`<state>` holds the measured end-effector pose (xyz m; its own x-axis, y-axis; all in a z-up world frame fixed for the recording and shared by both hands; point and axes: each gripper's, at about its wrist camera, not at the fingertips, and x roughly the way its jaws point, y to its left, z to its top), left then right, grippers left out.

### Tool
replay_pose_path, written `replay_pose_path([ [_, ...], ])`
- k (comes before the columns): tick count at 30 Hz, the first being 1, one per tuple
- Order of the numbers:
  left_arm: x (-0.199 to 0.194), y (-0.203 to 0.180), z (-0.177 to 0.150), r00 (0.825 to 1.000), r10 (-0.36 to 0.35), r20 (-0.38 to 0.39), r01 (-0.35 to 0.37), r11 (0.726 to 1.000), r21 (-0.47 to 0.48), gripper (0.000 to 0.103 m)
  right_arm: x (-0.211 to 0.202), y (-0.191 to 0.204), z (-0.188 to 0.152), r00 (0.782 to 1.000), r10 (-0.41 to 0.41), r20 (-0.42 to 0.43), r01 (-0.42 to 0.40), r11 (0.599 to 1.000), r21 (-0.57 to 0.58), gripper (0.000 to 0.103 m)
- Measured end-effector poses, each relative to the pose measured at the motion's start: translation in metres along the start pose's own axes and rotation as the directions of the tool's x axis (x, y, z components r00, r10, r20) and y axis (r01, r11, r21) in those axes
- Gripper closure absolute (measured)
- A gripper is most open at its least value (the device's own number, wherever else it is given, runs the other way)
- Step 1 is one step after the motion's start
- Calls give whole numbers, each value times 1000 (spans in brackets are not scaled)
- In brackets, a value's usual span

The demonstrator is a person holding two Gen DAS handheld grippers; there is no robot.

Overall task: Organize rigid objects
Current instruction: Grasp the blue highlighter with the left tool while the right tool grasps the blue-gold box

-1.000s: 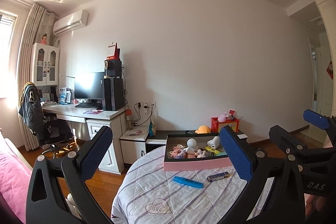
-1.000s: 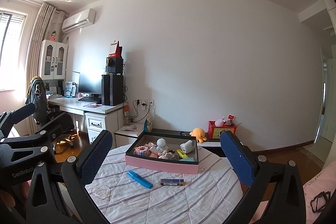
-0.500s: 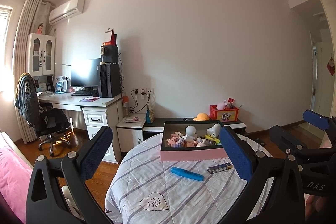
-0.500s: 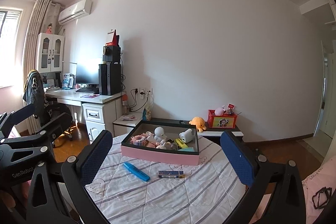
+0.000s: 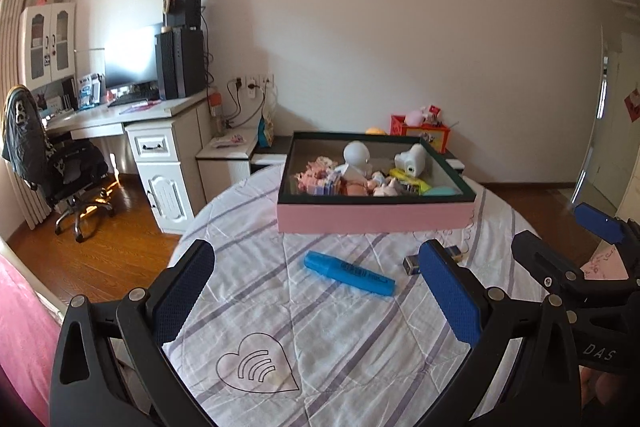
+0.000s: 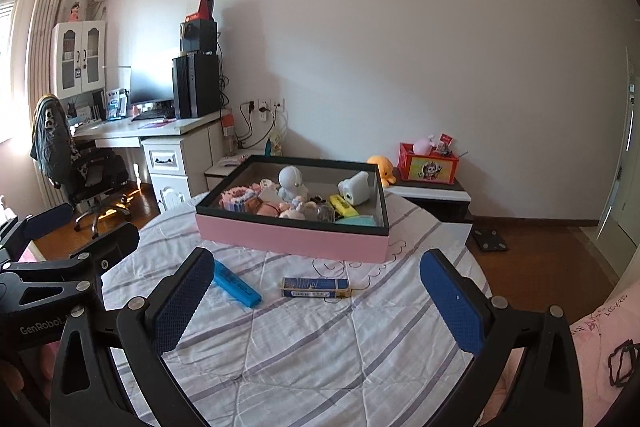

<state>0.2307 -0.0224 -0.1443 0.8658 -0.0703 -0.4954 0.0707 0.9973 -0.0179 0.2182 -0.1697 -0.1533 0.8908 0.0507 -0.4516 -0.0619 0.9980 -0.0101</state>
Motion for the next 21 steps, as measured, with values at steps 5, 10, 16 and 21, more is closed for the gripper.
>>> replay_pose_path([
  [5,56,-14,-11,990,-33,-136,34,999,0,0,45,-24,-15,994,-24,-106,28,999,34,0],
  [10,105,-26,-21,958,-56,-281,47,998,-37,0,75,-43,-25,983,-31,-181,43,997,59,0],
  [16,153,-43,-30,922,-22,-386,14,1000,-23,0,95,-58,-30,976,-33,-217,50,996,72,0],
  [21,166,-42,-30,908,44,-416,-41,999,16,0,107,-60,-34,968,-20,-251,38,997,70,0],
])
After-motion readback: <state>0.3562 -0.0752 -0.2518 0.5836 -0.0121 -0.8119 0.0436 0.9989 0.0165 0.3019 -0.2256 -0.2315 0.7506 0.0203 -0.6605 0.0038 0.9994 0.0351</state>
